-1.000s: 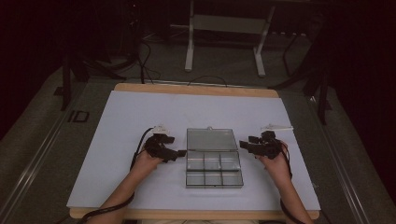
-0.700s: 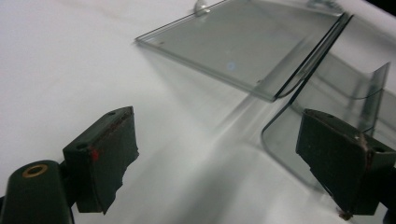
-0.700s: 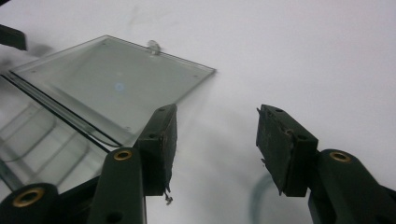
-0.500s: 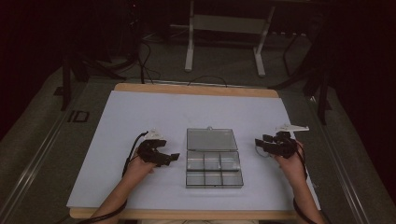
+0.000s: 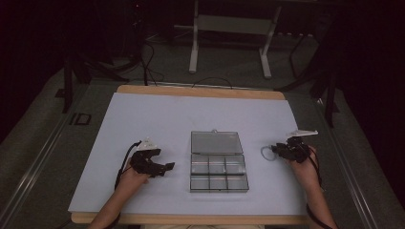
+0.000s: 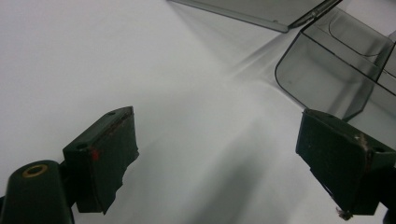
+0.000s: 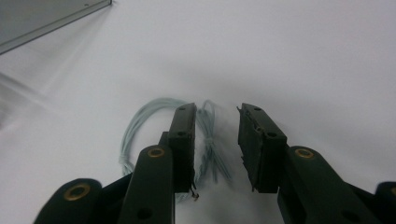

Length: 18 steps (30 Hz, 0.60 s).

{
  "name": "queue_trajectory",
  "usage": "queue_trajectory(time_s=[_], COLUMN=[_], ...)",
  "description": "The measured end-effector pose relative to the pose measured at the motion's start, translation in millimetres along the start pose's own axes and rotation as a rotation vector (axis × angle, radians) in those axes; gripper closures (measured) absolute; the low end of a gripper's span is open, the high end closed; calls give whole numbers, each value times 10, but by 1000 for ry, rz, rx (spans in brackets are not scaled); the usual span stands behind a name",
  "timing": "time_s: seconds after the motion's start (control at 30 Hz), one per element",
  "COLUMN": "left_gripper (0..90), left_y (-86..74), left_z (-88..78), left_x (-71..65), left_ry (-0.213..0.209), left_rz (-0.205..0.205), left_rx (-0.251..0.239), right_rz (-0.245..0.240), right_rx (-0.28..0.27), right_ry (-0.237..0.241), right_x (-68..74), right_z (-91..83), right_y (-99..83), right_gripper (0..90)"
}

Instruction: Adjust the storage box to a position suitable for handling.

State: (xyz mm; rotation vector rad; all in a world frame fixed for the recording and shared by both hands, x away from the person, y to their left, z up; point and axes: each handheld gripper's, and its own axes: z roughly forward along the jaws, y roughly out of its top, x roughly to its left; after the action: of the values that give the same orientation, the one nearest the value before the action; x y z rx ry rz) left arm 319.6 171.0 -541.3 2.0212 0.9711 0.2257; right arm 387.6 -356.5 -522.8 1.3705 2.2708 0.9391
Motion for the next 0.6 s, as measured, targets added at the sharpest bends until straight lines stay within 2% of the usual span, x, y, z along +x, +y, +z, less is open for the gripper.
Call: queue_trajectory(time_s=[0.07,0.2,0.37,0.6], left_gripper=[127,126,125,121], left_y=[-20,-50,-57,-96], left_z=[-10,-6,-17,-38], left_x=[-34,-107,-123,-122], left_ry=[25,43,52,76], left_rz=[23,69,75,78], left_rx=[13,38,27,30], right_rz=[-5,-15,-53,-27], right_rx=[11,19,39,59], right_ry=[-1,-4,-42,-57], right_x=[-3,11,68,71], right_z=[24,43,52,57], right_y=[-14,-24,-5,19], right_gripper=[694,709,748,851])
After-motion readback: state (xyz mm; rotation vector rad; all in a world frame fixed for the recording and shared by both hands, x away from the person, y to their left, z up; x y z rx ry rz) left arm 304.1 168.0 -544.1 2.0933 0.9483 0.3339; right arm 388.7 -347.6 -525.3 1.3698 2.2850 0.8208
